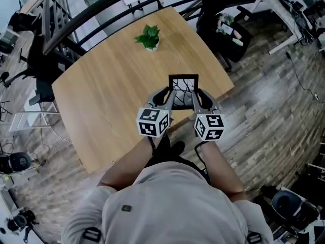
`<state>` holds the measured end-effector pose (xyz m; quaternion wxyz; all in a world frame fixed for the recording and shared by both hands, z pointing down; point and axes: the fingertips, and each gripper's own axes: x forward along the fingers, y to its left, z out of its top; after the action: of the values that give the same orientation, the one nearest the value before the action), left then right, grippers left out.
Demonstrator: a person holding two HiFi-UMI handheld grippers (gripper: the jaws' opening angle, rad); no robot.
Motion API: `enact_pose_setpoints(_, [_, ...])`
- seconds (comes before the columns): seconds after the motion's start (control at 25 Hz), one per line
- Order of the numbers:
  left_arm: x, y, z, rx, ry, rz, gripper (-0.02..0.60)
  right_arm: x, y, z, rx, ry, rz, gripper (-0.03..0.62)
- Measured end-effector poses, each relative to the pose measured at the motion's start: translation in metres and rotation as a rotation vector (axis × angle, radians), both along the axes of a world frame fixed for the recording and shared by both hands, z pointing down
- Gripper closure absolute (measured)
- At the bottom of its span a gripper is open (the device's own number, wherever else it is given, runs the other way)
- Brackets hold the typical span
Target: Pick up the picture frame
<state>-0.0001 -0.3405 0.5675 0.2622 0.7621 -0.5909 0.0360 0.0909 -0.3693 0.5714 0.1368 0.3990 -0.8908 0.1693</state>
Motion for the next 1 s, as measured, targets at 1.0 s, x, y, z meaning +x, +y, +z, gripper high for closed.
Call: enact_pose_setpoints(1.0, [0.008,0.099,-0.142,0.256,-0.084,-0.051,0.5,0.007,0.093,-0.137,0.226,-0.118,-0.025,0.508])
